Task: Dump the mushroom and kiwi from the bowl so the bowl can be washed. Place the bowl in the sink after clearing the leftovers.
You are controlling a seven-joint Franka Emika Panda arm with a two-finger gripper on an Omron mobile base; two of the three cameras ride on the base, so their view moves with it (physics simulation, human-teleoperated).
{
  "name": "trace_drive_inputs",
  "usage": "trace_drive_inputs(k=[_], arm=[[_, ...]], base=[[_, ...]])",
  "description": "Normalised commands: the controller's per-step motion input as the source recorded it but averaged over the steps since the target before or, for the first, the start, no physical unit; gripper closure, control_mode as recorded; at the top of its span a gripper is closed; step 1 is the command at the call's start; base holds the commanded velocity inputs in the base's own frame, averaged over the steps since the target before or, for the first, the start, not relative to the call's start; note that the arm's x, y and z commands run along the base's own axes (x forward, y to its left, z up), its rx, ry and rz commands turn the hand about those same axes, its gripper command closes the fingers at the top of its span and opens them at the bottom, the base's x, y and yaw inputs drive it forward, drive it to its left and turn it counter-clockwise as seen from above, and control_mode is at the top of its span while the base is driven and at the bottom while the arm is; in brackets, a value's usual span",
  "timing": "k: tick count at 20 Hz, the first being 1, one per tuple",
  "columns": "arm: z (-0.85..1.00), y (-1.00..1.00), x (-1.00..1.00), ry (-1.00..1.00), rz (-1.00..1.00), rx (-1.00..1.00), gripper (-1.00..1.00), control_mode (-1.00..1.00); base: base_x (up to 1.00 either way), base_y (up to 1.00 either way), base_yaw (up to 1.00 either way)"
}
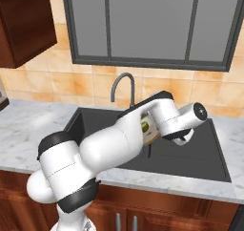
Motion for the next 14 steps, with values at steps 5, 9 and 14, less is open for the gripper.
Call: trace_drive_inputs(k=[5, 9, 14], arm=[[-0.18, 0.00, 0.21, 0.00, 0.00, -0.13, 1.00, -1.00], [-0.12, 0.00, 0.48, 0.01, 0.00, -0.10, 1.00, -1.00], [-0.13, 0.00, 0.29, 0.02, 0.00, -0.10, 1.00, -1.00]], base=[[0.00, 0.00, 0.00], [0.00, 0.00, 0.00], [0.00, 0.00, 0.00]])
